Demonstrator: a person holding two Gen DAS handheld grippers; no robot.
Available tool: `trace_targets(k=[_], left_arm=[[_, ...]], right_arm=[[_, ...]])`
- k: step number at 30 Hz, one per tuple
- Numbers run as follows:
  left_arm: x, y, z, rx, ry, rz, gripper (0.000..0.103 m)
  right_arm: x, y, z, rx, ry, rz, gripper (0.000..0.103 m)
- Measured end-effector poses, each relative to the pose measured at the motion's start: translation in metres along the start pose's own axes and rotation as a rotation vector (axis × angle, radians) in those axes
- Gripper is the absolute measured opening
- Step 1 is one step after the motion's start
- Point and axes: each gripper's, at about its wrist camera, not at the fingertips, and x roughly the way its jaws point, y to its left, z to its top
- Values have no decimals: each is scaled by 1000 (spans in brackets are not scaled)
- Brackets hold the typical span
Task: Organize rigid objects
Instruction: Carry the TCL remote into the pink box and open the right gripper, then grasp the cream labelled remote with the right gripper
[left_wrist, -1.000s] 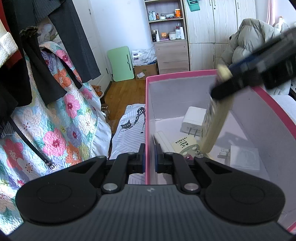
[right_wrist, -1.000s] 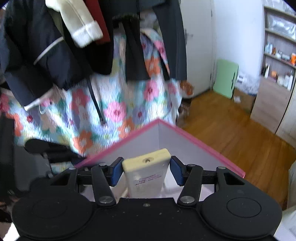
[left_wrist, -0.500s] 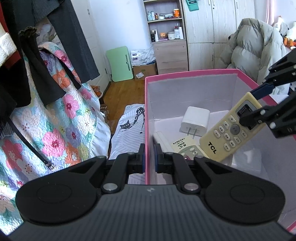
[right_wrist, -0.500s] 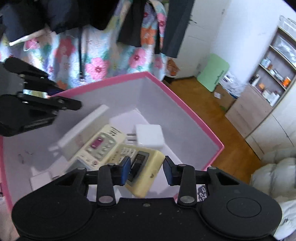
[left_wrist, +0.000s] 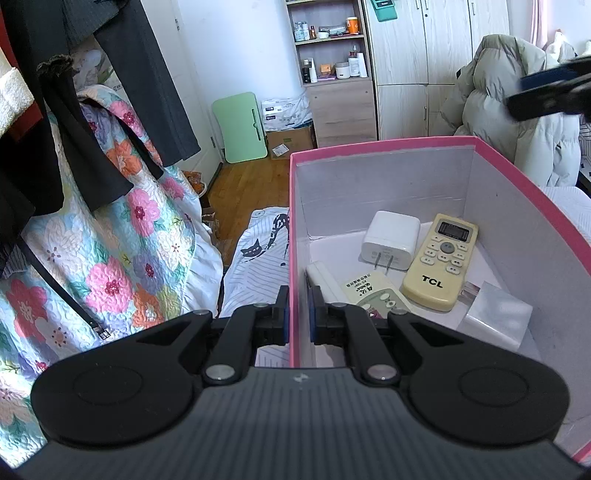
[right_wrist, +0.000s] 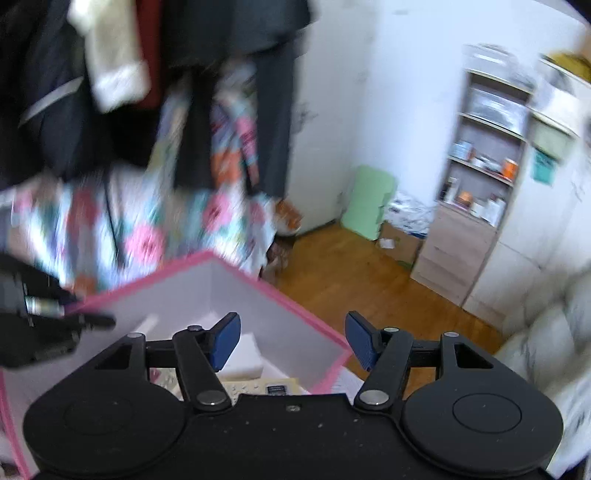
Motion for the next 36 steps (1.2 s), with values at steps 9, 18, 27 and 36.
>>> trace_targets(k=[9, 18, 27, 36], left_arm=[[0, 3, 0, -6, -11, -2, 7], [-1, 3, -1, -14, -14, -5, 7], [1, -3, 0, 15, -7, 0, 8], [0, -2, 0, 11, -8, -4, 8]], right_arm=[[15, -65, -57, 294, 304, -37, 68], [86, -93, -88, 471, 554, -36, 68], [134, -89, -89, 397, 617, -149, 84], [96, -79, -86, 351, 486, -137, 64]])
